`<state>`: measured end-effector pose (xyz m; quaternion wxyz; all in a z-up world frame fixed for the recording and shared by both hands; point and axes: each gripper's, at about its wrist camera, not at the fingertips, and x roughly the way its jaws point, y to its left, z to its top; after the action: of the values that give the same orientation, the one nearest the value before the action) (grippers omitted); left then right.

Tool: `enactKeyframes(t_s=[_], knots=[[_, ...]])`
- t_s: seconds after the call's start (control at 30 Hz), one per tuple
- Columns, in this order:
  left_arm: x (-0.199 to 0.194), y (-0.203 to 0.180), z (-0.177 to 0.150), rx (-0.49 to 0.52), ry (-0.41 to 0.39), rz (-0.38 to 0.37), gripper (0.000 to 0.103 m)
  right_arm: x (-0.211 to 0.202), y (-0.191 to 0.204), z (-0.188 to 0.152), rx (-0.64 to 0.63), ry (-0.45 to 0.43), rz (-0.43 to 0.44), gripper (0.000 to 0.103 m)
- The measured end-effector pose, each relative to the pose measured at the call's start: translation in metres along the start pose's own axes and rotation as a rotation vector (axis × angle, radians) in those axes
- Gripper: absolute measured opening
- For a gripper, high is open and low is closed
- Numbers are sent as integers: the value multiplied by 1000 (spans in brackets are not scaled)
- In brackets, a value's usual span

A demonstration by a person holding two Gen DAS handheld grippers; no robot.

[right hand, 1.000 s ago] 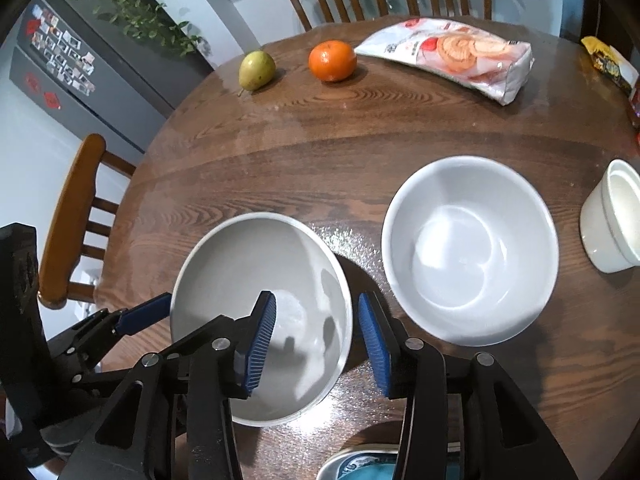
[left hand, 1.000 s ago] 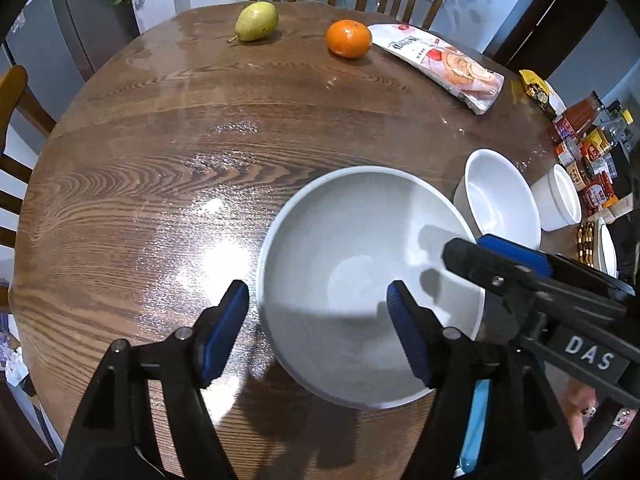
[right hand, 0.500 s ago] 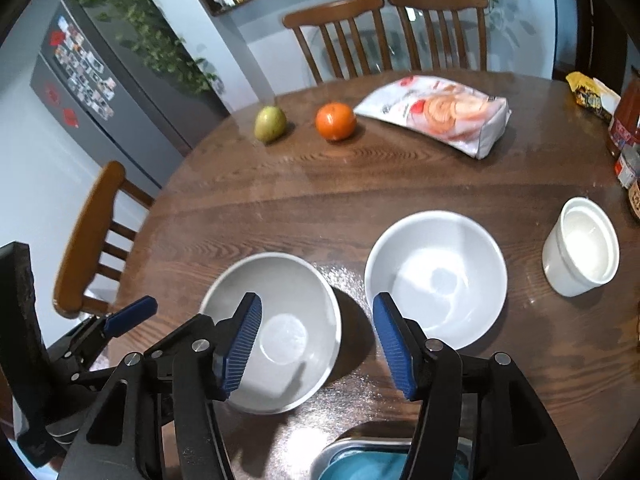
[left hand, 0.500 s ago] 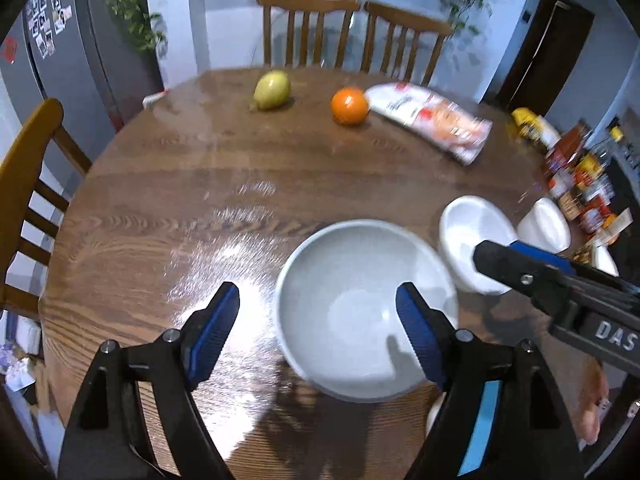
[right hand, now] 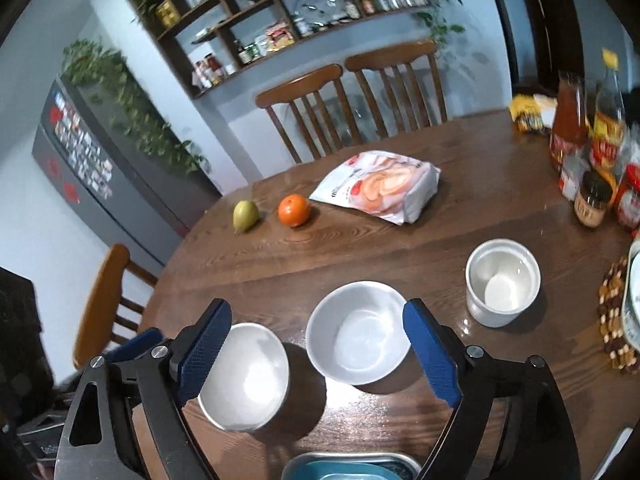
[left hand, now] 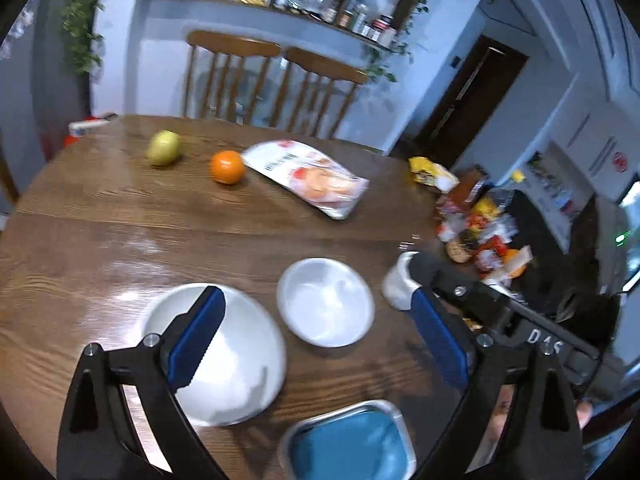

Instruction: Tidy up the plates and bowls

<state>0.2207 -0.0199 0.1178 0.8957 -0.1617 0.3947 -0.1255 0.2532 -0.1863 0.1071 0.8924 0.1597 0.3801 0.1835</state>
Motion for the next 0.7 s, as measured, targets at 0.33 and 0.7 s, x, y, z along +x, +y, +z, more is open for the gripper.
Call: enactKeyframes(t_s=[0.33,0.7], knots=[[69,-9,2,-55,114,-97,93,32,-59,6,277,108,122,88],[116,10,-9,-68,243,-65,71,69,-70,0,323,198,100,88]])
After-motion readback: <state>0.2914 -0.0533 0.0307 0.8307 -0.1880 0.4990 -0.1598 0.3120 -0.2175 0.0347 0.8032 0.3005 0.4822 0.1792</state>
